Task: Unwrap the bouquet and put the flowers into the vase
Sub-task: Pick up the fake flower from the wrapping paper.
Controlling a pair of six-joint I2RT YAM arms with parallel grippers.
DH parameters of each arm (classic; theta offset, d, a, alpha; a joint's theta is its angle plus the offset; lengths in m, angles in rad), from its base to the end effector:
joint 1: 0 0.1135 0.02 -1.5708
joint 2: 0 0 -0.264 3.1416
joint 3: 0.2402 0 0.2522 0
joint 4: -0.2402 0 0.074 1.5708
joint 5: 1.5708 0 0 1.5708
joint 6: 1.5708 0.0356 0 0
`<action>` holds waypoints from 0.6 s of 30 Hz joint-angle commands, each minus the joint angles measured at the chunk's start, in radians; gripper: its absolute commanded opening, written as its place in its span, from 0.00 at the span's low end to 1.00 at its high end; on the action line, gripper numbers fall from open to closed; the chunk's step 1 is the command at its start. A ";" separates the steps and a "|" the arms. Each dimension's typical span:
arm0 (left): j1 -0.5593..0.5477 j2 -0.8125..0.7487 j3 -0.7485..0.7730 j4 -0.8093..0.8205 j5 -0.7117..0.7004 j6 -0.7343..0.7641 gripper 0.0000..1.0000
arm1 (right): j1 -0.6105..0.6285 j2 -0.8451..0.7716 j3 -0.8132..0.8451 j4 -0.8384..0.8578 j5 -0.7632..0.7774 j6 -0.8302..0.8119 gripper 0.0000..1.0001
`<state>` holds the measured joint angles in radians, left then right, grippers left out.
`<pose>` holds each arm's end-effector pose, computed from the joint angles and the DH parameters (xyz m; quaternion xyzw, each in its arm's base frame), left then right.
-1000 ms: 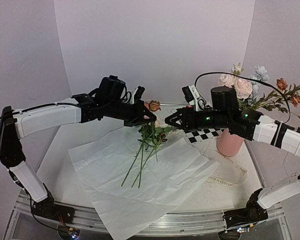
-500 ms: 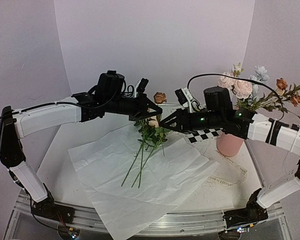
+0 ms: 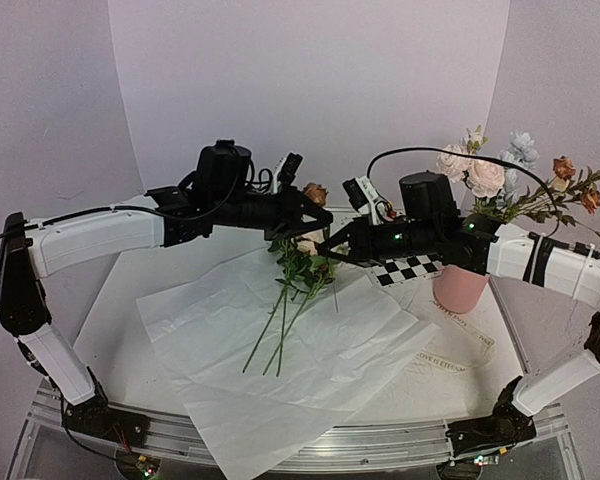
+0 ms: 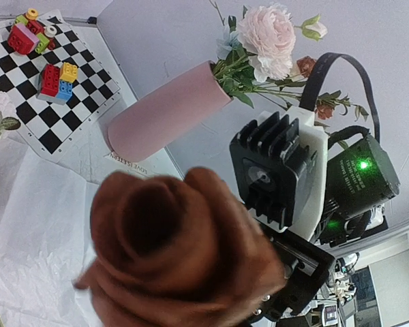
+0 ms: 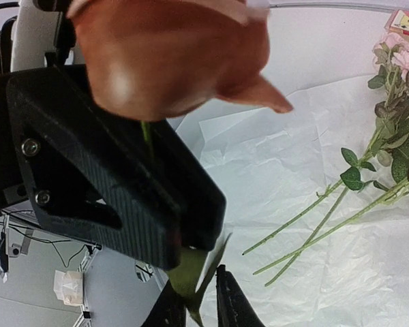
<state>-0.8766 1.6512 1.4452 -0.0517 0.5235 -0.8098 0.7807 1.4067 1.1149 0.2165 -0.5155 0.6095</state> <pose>0.2388 -0.3147 0.3586 0.1834 0.7594 -0.5766 0.2391 0.2245 0.2471 0.3530 -0.2333 0.6916 0.5647 0.3853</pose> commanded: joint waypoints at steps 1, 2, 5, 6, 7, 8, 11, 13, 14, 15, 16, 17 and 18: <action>-0.012 -0.023 0.012 0.047 -0.004 0.005 0.23 | 0.006 -0.012 0.041 0.027 -0.001 0.006 0.02; -0.014 -0.027 0.007 0.047 -0.006 0.007 0.32 | 0.005 -0.014 0.041 0.025 0.006 0.005 0.00; -0.015 -0.050 -0.017 0.048 -0.016 0.010 0.51 | 0.005 -0.032 0.034 0.011 0.044 -0.004 0.00; -0.015 -0.063 -0.030 0.048 -0.023 0.013 0.57 | 0.005 -0.044 0.030 -0.005 0.074 -0.010 0.00; -0.015 -0.079 -0.045 0.048 -0.029 0.014 0.62 | 0.005 -0.054 0.026 -0.024 0.109 -0.017 0.00; -0.015 -0.095 -0.060 0.048 -0.035 0.016 0.64 | 0.005 -0.070 0.026 -0.047 0.147 -0.032 0.00; -0.015 -0.147 -0.112 0.048 -0.043 0.017 0.68 | 0.005 -0.116 0.037 -0.124 0.285 -0.085 0.00; -0.015 -0.187 -0.146 0.035 -0.054 0.023 0.68 | 0.006 -0.160 0.046 -0.156 0.358 -0.126 0.00; -0.015 -0.207 -0.161 0.027 -0.063 0.029 0.68 | 0.006 -0.184 0.049 -0.166 0.395 -0.150 0.00; -0.015 -0.226 -0.175 0.021 -0.072 0.038 0.68 | 0.006 -0.210 0.051 -0.173 0.431 -0.175 0.00; -0.015 -0.240 -0.185 0.014 -0.083 0.049 0.68 | 0.006 -0.234 0.055 -0.181 0.473 -0.205 0.00; -0.015 -0.255 -0.193 0.012 -0.095 0.061 0.68 | 0.006 -0.262 0.059 -0.186 0.508 -0.233 0.00; -0.015 -0.269 -0.198 0.010 -0.106 0.071 0.68 | 0.006 -0.291 0.062 -0.191 0.544 -0.257 0.00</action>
<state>-0.8879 1.4742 1.2655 -0.0529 0.4672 -0.7924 0.7818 1.2373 1.1158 0.0628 -0.1760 0.4878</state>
